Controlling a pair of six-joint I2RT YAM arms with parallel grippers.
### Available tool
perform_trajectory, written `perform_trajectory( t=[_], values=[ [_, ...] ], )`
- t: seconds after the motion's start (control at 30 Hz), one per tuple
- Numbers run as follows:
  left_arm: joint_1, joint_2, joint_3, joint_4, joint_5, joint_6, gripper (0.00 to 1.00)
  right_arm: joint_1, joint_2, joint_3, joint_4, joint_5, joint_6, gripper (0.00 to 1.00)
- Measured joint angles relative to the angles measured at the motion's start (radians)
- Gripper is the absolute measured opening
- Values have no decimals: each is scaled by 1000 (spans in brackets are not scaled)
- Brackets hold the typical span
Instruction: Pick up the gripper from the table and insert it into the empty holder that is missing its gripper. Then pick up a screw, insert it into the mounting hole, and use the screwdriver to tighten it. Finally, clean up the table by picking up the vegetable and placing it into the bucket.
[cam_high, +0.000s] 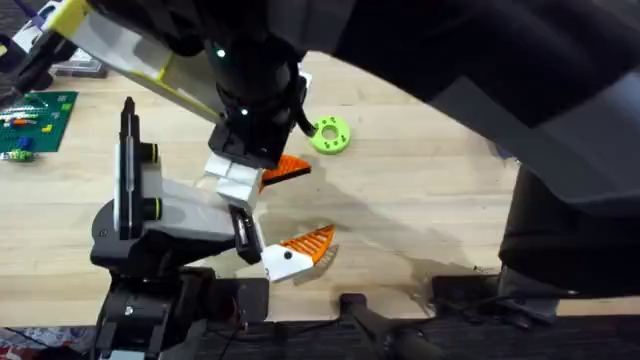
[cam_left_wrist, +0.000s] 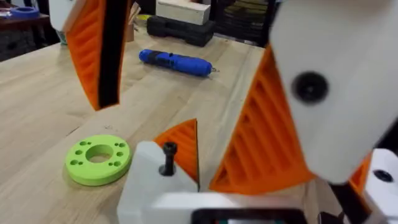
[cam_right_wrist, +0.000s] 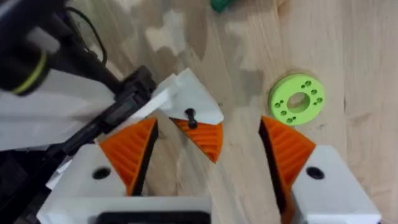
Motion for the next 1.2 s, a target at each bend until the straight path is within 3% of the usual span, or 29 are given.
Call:
perform_trajectory(
  t=[0.1, 0.2, 0.3, 0.33, 0.37, 0.5, 0.57, 1.2],
  values=[
    [0, 0, 0, 1, -2, 0, 989, -2, 0, 0, 0, -3, 0, 995],
    [0, 0, 0, 3, -8, -3, 890, -4, 0, 0, 2, -4, 1, 995],
    [0, 0, 0, 3, -11, -3, 870, -5, 0, 0, 3, -4, 1, 996],
    [0, 0, 0, 3, -11, -6, 814, -5, 0, 0, 3, -4, 1, 996],
    [0, 0, 0, 3, -11, -10, 738, -5, 0, 0, 3, -5, 1, 995],
    [0, 0, 0, 3, -14, -7, 140, -5, 0, 0, 3, -7, 1, 995],
    [0, 0, 0, 6, -13, -5, 17, -5, 0, 0, 6, -8, 3, 994],
    [0, 0, 0, 7, -13, -3, 5, -5, 0, 0, 14, -11, 5, 995]
  ],
)
